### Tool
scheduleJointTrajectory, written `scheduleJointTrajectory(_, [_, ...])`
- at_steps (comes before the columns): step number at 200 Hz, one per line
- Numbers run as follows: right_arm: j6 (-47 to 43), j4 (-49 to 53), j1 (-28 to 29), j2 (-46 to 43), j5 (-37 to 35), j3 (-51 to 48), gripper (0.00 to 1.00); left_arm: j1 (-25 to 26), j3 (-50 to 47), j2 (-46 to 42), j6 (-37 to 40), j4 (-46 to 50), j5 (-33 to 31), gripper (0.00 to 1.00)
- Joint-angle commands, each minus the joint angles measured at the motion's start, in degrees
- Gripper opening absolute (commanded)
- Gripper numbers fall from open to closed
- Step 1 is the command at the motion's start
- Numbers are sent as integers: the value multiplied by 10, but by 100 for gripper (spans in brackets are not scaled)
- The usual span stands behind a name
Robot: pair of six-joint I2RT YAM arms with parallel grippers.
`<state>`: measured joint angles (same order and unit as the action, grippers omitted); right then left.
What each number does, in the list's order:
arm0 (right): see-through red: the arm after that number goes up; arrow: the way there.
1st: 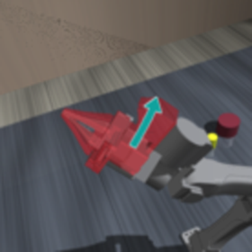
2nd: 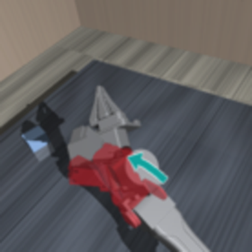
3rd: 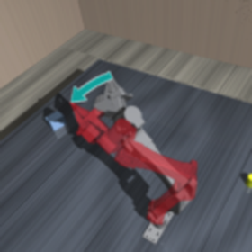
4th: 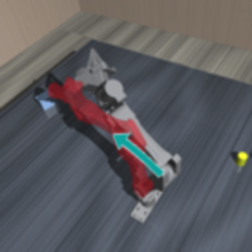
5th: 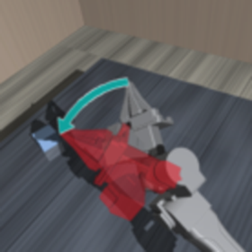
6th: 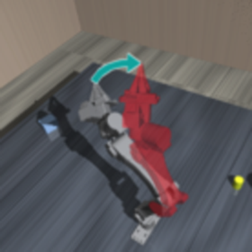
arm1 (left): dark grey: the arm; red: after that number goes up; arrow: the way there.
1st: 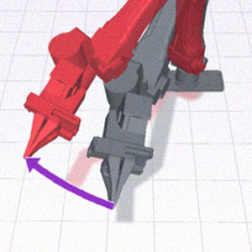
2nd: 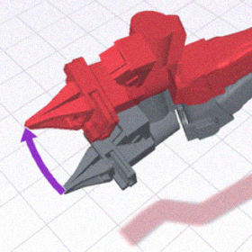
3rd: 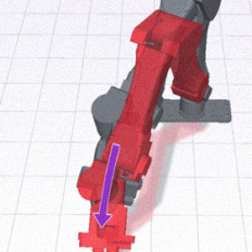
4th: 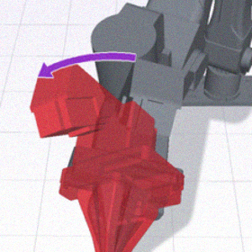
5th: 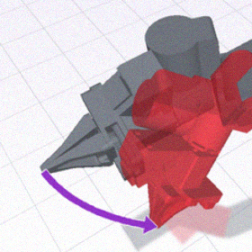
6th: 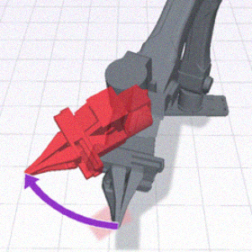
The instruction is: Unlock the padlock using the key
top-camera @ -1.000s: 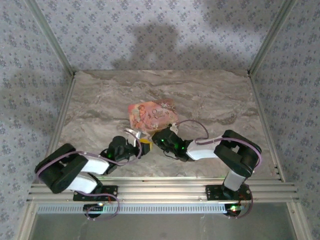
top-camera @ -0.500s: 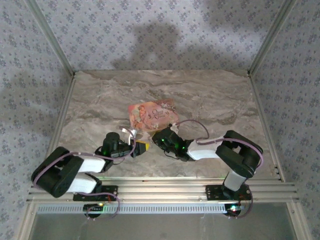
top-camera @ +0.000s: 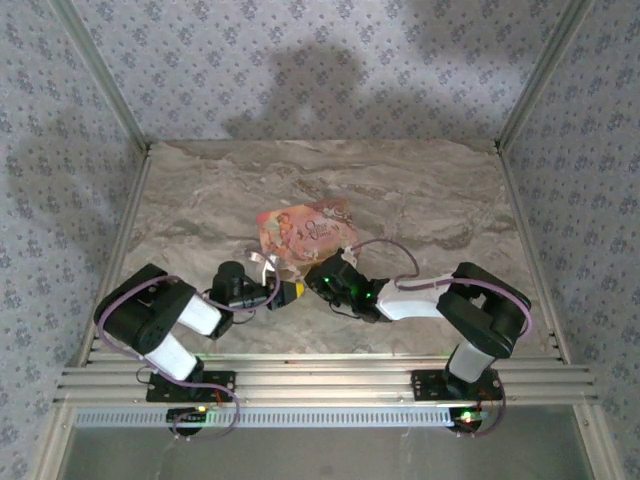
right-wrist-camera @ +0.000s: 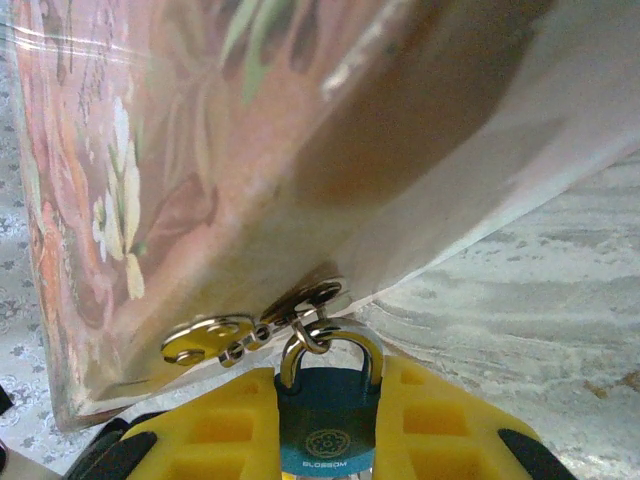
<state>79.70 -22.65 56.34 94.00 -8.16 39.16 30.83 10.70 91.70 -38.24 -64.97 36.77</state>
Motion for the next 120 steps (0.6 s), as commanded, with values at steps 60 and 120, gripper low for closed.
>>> scheduleJointTrajectory(60, [-5, 9, 1, -12, 15, 21, 0, 1, 12, 51, -3, -74, -13, 27])
scheduleJointTrajectory(120, [-5, 11, -2, -13, 16, 24, 0, 17, 16, 68, 2, -80, -26, 27])
